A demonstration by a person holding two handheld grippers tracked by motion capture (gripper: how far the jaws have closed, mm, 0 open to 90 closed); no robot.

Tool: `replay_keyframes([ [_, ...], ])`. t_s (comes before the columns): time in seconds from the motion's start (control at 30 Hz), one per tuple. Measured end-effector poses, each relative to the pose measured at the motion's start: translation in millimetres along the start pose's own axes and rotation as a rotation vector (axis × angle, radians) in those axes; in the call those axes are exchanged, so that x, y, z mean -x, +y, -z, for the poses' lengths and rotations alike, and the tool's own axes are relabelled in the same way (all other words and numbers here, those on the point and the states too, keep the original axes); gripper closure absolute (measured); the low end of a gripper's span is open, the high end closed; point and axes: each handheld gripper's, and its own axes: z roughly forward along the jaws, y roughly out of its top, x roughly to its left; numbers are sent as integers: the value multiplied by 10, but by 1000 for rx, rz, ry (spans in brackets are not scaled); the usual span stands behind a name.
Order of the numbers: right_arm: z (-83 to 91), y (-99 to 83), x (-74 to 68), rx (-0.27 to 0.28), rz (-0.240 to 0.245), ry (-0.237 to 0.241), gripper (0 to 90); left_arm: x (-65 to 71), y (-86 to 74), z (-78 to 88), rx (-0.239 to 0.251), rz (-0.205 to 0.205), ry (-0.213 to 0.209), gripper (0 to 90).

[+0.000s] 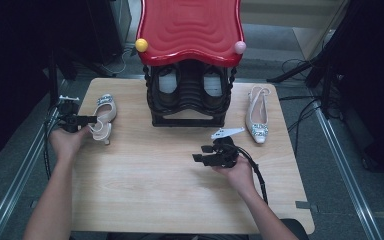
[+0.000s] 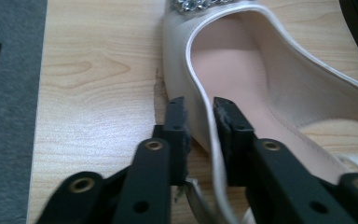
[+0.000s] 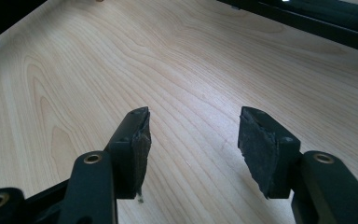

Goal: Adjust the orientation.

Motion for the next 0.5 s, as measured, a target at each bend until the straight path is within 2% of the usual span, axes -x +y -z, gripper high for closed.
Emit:
replay_keyframes([
  [0.03, 11, -7, -1, -1, -7, -2, 446, -11, 1, 4, -10, -6, 3, 827],
  [0.07, 22, -20, 9, 4, -5, -7, 445, -14, 0, -2, -3, 7, 5, 853],
  [0.13, 30, -29, 12, 6, -8, -9, 445, -39, 6, 3, -10, 20, -8, 860],
  [0.17, 39, -37, 15, 6, -14, -13, 444, -39, 7, -2, -3, 41, -16, 865],
  [0.23, 60, -54, 24, 3, -22, -19, 442, -57, 15, 2, -7, 40, -22, 871],
  [0.4, 91, -78, 37, 12, -29, -27, 441, -80, 24, 7, -15, 73, -65, 873],
  [0.5, 126, -100, 55, 17, -37, -35, 442, -66, 11, 30, -10, 74, -81, 874],
])
